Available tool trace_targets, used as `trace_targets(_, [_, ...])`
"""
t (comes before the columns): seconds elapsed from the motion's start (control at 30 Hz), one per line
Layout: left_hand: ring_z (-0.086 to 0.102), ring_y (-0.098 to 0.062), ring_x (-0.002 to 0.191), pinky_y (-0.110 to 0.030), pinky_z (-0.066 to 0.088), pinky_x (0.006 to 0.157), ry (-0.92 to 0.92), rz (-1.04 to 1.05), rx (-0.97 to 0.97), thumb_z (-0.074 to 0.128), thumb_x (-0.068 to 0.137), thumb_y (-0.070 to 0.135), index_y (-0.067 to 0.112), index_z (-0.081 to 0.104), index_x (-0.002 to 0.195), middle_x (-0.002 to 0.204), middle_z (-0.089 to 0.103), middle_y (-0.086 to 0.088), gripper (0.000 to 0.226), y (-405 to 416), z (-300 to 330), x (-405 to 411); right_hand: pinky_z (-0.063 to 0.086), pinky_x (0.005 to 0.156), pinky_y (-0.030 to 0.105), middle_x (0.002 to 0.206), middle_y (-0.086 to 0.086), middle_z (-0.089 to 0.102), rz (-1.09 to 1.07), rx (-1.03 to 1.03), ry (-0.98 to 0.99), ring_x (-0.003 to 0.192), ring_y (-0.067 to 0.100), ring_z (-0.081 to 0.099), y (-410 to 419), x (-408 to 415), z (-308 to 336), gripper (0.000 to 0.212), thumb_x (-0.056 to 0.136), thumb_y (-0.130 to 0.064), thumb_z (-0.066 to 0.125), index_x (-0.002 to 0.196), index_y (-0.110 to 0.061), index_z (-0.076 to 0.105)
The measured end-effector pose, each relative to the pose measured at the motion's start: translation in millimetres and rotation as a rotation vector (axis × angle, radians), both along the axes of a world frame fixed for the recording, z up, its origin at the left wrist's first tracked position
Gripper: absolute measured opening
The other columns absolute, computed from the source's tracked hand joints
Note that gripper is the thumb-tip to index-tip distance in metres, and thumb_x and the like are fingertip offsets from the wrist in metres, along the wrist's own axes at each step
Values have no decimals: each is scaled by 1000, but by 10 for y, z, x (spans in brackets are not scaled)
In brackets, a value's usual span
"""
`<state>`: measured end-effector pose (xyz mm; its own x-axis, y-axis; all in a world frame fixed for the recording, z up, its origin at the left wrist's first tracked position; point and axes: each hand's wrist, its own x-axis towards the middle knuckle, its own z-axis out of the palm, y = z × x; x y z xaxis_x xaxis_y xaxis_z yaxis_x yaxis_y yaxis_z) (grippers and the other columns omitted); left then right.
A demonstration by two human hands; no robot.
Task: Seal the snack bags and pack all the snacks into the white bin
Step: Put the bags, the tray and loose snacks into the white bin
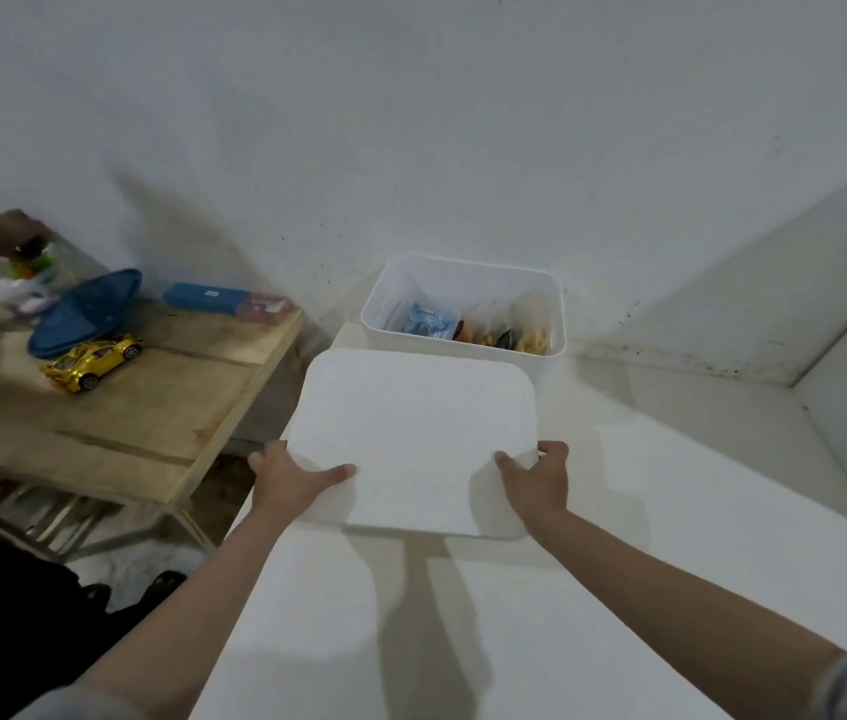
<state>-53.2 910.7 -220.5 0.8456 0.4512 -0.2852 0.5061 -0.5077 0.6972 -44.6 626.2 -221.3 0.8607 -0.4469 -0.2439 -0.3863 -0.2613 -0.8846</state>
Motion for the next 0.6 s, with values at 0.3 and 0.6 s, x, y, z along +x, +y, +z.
trace_targets(0.3, [53, -23, 112, -39, 48, 93, -159, -68, 35, 75, 22, 81, 16, 43, 129, 130, 48, -5, 129, -98, 573, 809, 40, 77, 32, 107, 7, 53, -77, 23, -162, 90, 26, 53, -199, 486, 585, 51, 80, -25, 70, 116, -8, 38])
trace_targets(0.6, [49, -32, 116, -36, 42, 96, -58, -143, 120, 65, 39, 87, 3, 44, 128, 125, 50, -14, 124, -506, 772, 1692, 46, 77, 30, 116, 13, 61, -83, -54, -171, 90, 26, 58, -665, 1490, 914, 40, 77, -15, 67, 116, -5, 59])
